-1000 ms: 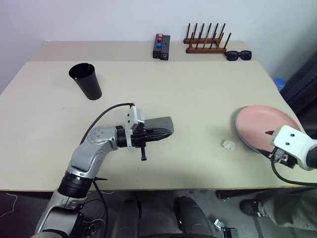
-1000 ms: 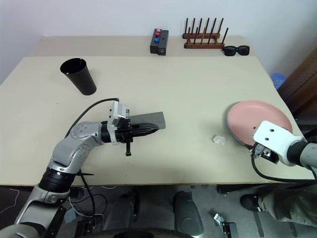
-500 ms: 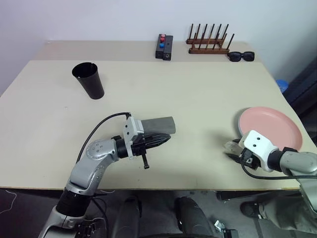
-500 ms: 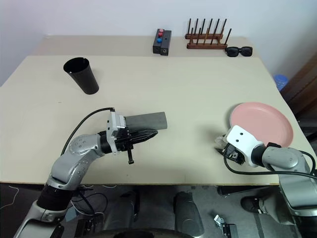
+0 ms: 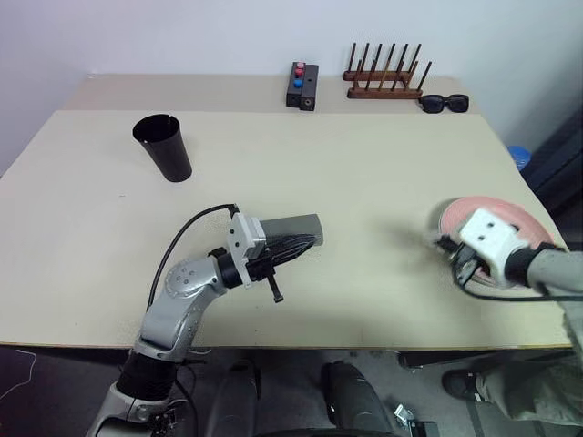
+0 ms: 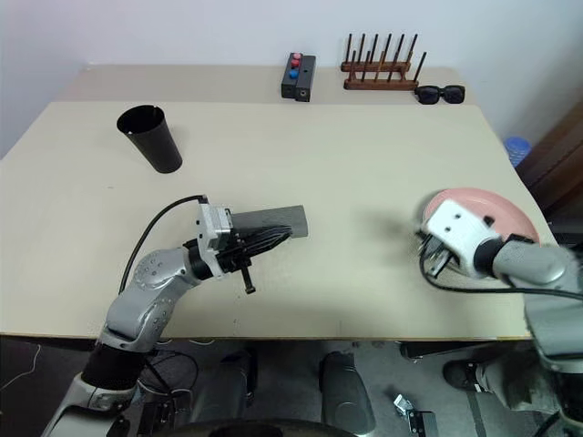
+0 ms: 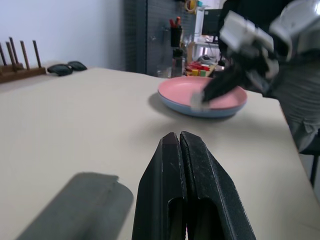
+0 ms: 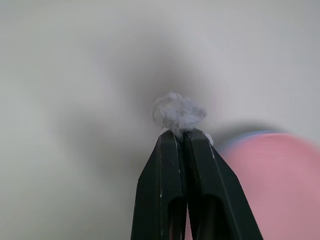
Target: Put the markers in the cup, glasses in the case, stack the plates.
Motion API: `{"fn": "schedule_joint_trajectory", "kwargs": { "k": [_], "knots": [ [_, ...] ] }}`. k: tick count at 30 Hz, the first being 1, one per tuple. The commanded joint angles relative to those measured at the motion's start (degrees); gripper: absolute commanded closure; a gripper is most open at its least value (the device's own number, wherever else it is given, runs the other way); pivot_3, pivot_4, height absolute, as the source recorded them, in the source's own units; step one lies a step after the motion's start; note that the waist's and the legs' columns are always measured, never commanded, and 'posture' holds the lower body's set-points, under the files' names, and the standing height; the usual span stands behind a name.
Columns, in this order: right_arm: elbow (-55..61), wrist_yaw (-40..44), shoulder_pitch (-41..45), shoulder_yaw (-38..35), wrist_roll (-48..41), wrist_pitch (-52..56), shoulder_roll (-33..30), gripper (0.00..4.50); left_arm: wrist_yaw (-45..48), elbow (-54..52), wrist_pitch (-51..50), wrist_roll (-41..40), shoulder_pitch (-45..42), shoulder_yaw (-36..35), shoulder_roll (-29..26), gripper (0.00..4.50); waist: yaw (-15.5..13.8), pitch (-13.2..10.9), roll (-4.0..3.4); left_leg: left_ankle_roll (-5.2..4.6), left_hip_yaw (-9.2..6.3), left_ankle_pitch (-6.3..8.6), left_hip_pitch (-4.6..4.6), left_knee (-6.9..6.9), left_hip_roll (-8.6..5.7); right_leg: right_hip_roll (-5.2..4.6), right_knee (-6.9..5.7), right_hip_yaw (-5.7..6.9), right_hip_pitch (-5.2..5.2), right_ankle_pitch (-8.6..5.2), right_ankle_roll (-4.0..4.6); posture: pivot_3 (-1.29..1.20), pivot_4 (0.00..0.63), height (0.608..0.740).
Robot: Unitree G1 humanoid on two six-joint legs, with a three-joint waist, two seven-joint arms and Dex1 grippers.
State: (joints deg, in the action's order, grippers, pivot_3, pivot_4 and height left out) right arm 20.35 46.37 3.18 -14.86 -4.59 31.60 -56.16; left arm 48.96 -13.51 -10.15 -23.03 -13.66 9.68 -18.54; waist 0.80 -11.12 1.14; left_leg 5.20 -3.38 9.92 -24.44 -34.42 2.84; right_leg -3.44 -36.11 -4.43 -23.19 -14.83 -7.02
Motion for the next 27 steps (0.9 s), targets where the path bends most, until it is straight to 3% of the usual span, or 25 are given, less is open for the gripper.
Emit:
{"fn": "schedule_joint_trajectory", "kwargs": {
  "k": [1, 3, 11, 15, 19, 24, 27],
  "knots": [
    [-5.6, -1.91, 0.32, -2.98, 3.32, -0.6, -3.72, 4.47, -0.57, -1.03, 1.05, 0.34, -0.5, 0.39, 0.76, 4.5, -0.17, 0.0, 0.01, 0.0, 0.0, 0.0, -0.01, 0.0, 0.0, 0.0, 0.01, 0.0, 0.01, 0.0, 0.0, 0.0, 0.15, 0.74],
    [-8.61, -1.7, -0.33, -2.29, 3.78, -2.44, -4.42, 4.47, -1.18, -1.24, 0.68, 0.48, -0.81, 0.83, 1.23, 4.5, -0.12, 0.0, 0.02, 0.0, 0.0, 0.0, -0.02, 0.0, -0.01, -0.01, 0.04, 0.01, 0.01, 0.0, 0.0, 0.0, 0.15, 0.74],
    [-15.19, -2.92, 3.68, 0.95, 4.07, -9.29, -2.87, 0.62, -4.5, -2.52, -1.33, 1.02, -2.59, 0.24, 2.0, 4.5, 0.42, 0.02, -0.05, -0.01, 0.0, 0.0, 0.02, 0.01, -0.01, 0.01, -0.02, -0.01, 0.0, 0.0, -0.01, 0.0, 0.15, 0.74],
    [-14.56, -2.03, 9.0, 3.46, -0.07, -12.14, 2.69, 0.62, -8.1, -2.92, -1.52, 0.72, -2.01, -4.37, 0.83, 4.5, 0.5, 0.02, -0.04, -0.01, -0.01, 0.0, 0.02, 0.02, 0.0, 0.04, -0.02, -0.01, 0.0, 0.01, -0.03, 0.0, 0.15, 0.74],
    [-18.82, -4.21, 16.28, 3.96, -5.01, -15.27, 13.55, 0.62, -17.79, -1.64, -2.19, 2.24, -1.0, -14.65, -0.96, 4.5, 1.4, 0.0, -0.04, -0.01, -0.09, -0.01, 0.04, 0.05, 0.04, 0.12, -0.08, 0.0, 0.0, 0.02, -0.04, 0.0, 0.15, 0.74],
    [-27.68, -2.61, 22.98, 6.67, -7.34, -19.42, 20.8, 0.62, -31.62, -5.82, -4.79, 6.41, 5.25, -25.02, -0.79, 4.5, 1.63, -0.01, -0.02, -0.02, -0.06, 0.0, 0.0, 0.1, -0.01, 0.04, 0.02, -0.01, 0.04, 0.01, -0.11, 0.0, 0.15, 0.74],
    [-32.23, -1.54, 25.61, 7.68, -7.63, -20.66, 22.85, 0.62, -36.43, -8.13, -5.64, 8.06, 8.59, -26.57, 0.62, 4.5, 1.52, -0.02, -0.01, -0.02, -0.08, 0.0, 0.05, 0.17, 0.01, 0.08, -0.03, 0.01, 0.02, 0.0, -0.11, 0.0, 0.15, 0.74]
  ]
}}
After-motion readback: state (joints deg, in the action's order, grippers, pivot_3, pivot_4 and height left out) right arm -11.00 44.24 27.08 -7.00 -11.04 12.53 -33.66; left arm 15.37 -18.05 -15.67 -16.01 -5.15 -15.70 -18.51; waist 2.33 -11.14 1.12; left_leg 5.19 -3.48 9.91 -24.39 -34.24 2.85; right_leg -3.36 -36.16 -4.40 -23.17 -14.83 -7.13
